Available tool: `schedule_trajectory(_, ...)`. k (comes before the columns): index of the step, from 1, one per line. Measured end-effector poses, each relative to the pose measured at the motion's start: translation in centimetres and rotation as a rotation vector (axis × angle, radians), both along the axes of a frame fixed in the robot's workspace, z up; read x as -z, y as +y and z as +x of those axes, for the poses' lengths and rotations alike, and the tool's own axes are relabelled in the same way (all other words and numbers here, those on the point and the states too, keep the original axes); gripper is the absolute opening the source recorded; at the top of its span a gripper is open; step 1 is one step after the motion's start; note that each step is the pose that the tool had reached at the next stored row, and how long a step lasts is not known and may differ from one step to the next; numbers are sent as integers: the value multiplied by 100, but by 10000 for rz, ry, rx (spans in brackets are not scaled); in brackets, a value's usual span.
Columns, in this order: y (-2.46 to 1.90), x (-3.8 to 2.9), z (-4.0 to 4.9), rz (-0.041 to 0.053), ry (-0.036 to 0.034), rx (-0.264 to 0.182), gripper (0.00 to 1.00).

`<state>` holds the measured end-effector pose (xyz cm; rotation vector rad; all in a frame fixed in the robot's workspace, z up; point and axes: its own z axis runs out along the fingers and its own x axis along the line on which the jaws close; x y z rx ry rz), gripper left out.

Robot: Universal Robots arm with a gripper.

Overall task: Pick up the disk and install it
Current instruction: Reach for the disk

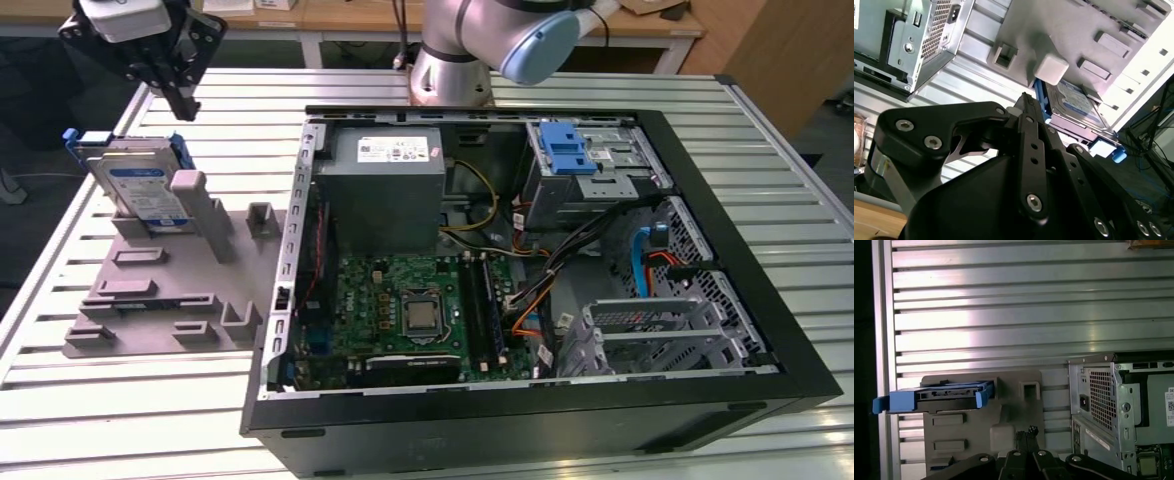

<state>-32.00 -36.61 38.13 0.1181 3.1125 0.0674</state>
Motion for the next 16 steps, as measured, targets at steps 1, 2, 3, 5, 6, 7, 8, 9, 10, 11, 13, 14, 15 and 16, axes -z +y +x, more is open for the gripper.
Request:
schedule_trajectory(1,1,1,-23,0,0,0,11)
schedule_trajectory(2,1,1,-48,0,0,0,11)
schedule_trajectory(3,2,2,-73,0,-1,0,11)
schedule_trajectory(5,4,3,-119,0,-1,-1,11)
schedule_trajectory(6,5,4,-140,0,0,0,11)
schedule_trajectory(7,5,5,-156,0,0,-1,11)
schedule_trajectory(8,5,6,-169,0,0,0,11)
schedule_trajectory(9,5,6,-175,0,0,0,11)
schedule_trajectory(10,5,7,-178,0,-1,-1,11)
schedule_trajectory(11,5,6,-179,0,0,-2,11)
schedule_trajectory(13,5,6,-180,0,1,-1,11)
schedule_trajectory(14,5,6,-181,0,0,-1,11)
schedule_trajectory(15,5,6,-181,0,0,0,11)
schedule_trajectory(16,5,6,-181,0,0,0,11)
